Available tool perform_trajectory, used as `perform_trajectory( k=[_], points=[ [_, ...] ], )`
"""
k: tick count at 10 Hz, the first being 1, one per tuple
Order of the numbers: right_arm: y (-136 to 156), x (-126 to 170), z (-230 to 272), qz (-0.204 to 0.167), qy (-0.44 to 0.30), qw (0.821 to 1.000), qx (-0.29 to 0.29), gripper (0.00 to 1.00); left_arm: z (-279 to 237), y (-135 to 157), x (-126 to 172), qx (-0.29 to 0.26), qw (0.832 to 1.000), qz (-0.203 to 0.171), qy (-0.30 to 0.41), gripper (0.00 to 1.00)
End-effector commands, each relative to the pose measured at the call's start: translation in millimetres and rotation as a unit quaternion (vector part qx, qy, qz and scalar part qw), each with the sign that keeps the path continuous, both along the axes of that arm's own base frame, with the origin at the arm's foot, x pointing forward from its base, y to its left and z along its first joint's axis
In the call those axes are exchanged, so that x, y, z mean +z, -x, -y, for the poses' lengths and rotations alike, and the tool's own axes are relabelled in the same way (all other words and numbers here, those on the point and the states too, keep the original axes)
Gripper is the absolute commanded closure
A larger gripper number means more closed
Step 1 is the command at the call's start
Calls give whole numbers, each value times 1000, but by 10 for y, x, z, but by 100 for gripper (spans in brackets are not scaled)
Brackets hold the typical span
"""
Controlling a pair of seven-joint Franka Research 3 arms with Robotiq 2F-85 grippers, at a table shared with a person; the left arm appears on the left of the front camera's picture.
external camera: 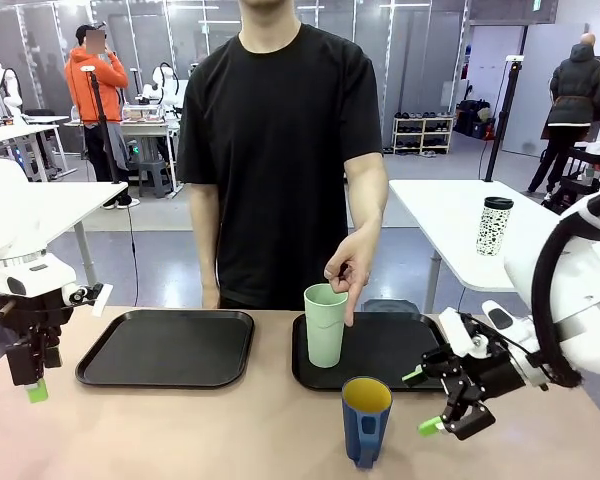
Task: Sort and store the cups by type.
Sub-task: Pick up the Handle plastic cup and place it into the empty Flat Tray.
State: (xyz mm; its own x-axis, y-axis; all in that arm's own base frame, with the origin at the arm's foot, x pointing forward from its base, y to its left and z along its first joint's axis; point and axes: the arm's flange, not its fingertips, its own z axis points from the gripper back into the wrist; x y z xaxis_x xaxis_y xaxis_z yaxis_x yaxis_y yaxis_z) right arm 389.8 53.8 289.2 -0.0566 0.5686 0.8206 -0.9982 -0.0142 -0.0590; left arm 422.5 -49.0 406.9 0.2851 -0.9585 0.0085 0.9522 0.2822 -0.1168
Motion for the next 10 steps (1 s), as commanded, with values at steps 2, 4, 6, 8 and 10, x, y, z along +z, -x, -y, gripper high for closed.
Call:
perform_trajectory(
  k=[2, 4, 6, 8, 10],
  points=[
    [-109, -250, 233, 4, -69, 998, 13, 0, 5, -9, 34, 5, 1000, -1, -2, 0],
    [-131, -360, 306, 23, -120, 992, 13, 0, 5, -9, 34, 5, 1000, -1, -2, 0],
    [-155, -463, 351, 32, -133, 991, 4, 0, 5, -9, 34, 5, 1000, -1, -2, 0],
    [-191, -137, 324, 10, -116, 993, 6, 0, 5, -9, 34, 5, 1000, -1, -2, 0],
    [-191, -137, 324, 10, -116, 993, 6, 0, 5, -9, 34, 5, 1000, -1, -2, 0]
  ],
)
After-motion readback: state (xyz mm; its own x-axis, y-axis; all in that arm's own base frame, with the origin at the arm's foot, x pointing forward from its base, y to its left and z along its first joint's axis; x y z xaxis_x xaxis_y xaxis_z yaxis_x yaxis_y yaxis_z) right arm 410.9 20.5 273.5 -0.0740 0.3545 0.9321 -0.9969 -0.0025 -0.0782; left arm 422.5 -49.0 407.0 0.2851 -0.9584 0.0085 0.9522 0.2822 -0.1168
